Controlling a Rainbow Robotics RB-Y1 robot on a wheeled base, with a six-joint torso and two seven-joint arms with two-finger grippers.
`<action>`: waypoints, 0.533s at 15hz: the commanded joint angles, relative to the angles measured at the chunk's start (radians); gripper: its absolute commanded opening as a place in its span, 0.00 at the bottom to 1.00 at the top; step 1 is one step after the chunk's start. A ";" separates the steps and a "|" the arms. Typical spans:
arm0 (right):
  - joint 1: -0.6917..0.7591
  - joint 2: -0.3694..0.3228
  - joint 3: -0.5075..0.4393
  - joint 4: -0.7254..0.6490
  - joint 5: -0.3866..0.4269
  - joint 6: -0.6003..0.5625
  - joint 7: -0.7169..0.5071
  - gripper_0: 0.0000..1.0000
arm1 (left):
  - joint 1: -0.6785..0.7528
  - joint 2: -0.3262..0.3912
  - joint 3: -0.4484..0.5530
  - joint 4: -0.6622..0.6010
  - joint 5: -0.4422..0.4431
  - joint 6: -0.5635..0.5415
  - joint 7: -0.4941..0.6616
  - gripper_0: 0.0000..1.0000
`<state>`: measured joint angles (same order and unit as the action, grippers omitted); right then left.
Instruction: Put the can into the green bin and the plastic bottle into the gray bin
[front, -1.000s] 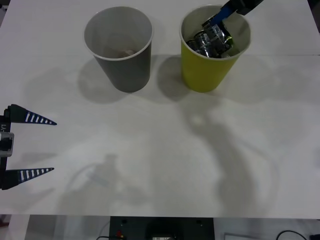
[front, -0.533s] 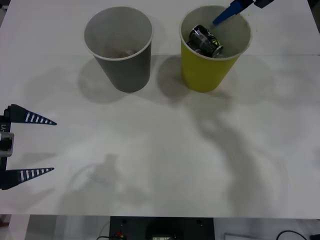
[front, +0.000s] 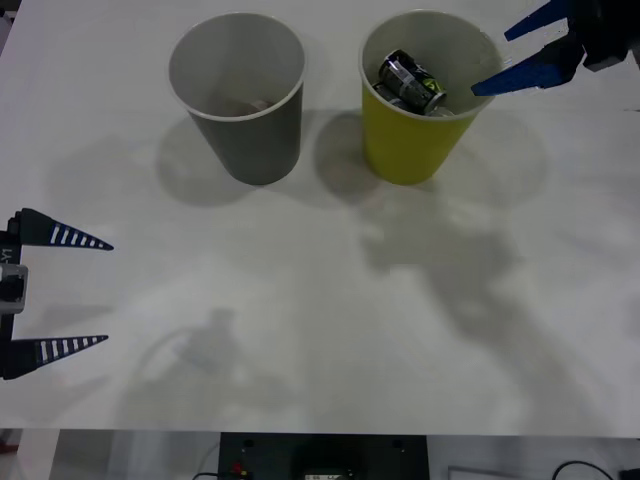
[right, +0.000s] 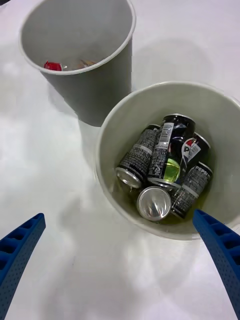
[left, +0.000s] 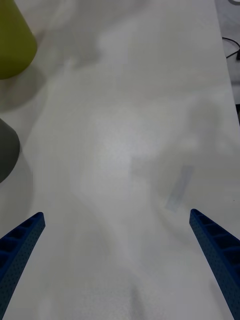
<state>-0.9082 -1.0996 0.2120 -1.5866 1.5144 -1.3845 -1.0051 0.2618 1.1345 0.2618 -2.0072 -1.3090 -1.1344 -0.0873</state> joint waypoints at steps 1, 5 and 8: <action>0.184 -0.022 -0.134 -0.099 -0.042 -0.001 0.123 1.00 | 0.000 0.000 0.000 0.000 0.000 0.000 0.000 1.00; 0.368 -0.029 -0.250 -0.147 -0.108 -0.001 0.287 1.00 | 0.000 0.000 0.000 0.000 0.000 0.000 0.000 1.00; 0.489 -0.029 -0.321 -0.151 -0.161 -0.001 0.427 1.00 | 0.000 0.000 0.000 0.000 0.000 0.000 0.000 1.00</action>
<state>-0.4448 -1.1283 -0.0931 -1.7359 1.3630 -1.3849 -0.6076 0.2618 1.1345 0.2618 -2.0071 -1.3090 -1.1344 -0.0873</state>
